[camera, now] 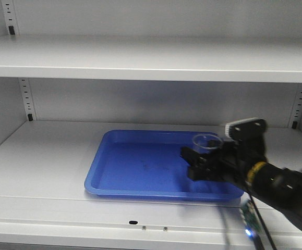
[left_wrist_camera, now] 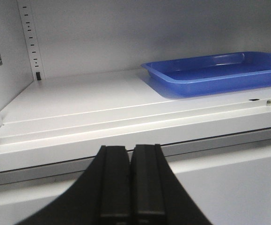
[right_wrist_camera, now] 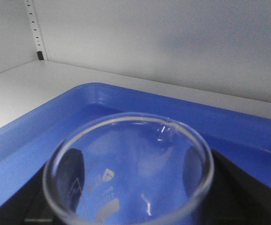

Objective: Pick beaker and place in left cabinet
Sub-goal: 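Extend the right gripper and lower the beaker onto the blue tray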

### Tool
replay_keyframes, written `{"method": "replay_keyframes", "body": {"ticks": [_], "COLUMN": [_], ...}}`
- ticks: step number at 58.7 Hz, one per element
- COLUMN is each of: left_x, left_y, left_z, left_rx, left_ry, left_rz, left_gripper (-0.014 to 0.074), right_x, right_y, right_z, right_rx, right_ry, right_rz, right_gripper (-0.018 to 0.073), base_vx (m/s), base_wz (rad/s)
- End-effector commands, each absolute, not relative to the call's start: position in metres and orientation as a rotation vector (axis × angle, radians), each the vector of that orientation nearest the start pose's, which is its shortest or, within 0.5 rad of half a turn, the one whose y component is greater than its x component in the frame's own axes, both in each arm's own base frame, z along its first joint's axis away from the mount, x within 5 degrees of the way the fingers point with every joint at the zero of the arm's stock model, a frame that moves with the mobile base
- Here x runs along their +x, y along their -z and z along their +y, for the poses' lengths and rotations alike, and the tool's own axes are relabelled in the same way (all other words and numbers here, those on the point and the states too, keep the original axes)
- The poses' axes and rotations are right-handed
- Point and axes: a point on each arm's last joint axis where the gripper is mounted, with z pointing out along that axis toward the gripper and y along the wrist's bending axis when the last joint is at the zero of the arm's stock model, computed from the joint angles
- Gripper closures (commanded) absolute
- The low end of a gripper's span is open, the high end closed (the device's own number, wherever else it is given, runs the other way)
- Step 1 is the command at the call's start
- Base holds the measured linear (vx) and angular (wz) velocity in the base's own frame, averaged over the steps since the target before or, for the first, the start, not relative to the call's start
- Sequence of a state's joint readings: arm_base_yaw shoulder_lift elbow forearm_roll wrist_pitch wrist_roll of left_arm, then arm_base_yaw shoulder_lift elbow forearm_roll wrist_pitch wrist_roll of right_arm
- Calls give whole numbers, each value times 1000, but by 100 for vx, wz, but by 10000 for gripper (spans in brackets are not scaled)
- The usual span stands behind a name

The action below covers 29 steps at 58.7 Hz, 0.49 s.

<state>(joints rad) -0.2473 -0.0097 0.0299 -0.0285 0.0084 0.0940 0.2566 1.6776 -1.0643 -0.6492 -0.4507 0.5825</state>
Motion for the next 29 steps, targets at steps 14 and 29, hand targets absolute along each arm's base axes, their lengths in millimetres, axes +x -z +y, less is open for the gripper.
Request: {"method": "replay_keyframes", "body": {"ticks": [14, 29], "left_x": [54, 54], "left_y": [-206, -206], "left_z": [-14, -14], "left_rx": [217, 217], "left_ry": [161, 161], "left_rz": [1410, 1410], "left_gripper": [596, 596], "right_x": [432, 439], "right_y": [-296, -287], "right_z": [141, 139], "right_rx": [-468, -496], "right_ry": [-442, -351], "right_rz": [1505, 1559], "right_gripper": [562, 491], "base_vx": [0, 0], "base_wz": [0, 0]}}
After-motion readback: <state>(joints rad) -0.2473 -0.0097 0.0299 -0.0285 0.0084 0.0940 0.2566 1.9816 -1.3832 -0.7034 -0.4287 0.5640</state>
